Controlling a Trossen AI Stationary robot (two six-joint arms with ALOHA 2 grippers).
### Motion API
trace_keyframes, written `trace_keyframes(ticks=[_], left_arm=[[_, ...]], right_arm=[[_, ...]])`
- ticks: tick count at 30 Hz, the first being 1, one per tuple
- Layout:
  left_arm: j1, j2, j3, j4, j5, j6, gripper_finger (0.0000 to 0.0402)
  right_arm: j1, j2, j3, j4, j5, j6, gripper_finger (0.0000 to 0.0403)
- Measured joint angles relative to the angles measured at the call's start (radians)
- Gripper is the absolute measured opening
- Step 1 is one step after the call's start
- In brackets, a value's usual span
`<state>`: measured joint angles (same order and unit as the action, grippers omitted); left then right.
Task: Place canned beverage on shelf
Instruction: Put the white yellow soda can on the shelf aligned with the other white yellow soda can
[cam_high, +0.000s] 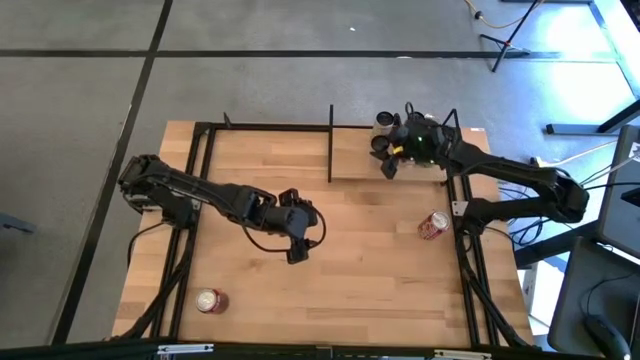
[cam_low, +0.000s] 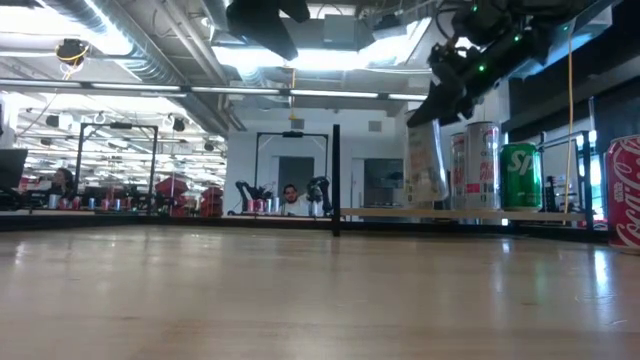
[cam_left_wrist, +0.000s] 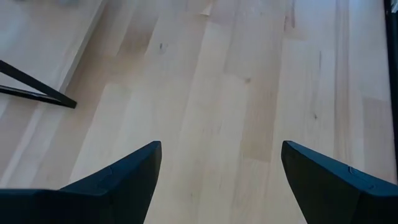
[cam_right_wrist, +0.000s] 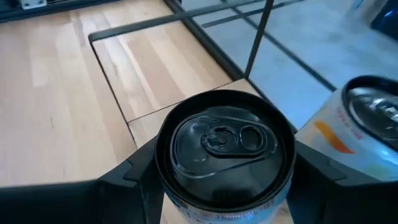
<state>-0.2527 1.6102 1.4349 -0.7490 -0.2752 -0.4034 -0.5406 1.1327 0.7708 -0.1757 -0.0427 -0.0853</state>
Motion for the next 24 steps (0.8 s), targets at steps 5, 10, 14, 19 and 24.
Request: trace_keyframes(ticks=[5, 10, 14, 19, 24], left_arm=[[0.01, -0.006, 0.0, 0.01, 0.005, 0.016, 0.0318], [0.026, -0.008, 0.0, 0.012, 0.005, 0.016, 0.0318], [0.026, -0.008, 0.0, 0.016, 0.007, 0.017, 0.0318], [0.026, -0.008, 0.0, 0.039, 0.011, 0.021, 0.0318], [0.026, -0.008, 0.0, 0.055, 0.034, 0.022, 0.0318]], right_arm=[[-0.056, 0.016, 0.0, 0.001, -0.086, -0.026, 0.0225], [-0.087, 0.035, 0.0, -0.004, -0.087, -0.046, 0.0225], [-0.097, 0.058, 0.003, 0.011, -0.117, -0.049, 0.0225], [-0.096, 0.065, 0.004, 0.011, -0.126, -0.05, 0.0252], [-0.095, 0.065, 0.004, 0.007, -0.113, -0.047, 0.0282]])
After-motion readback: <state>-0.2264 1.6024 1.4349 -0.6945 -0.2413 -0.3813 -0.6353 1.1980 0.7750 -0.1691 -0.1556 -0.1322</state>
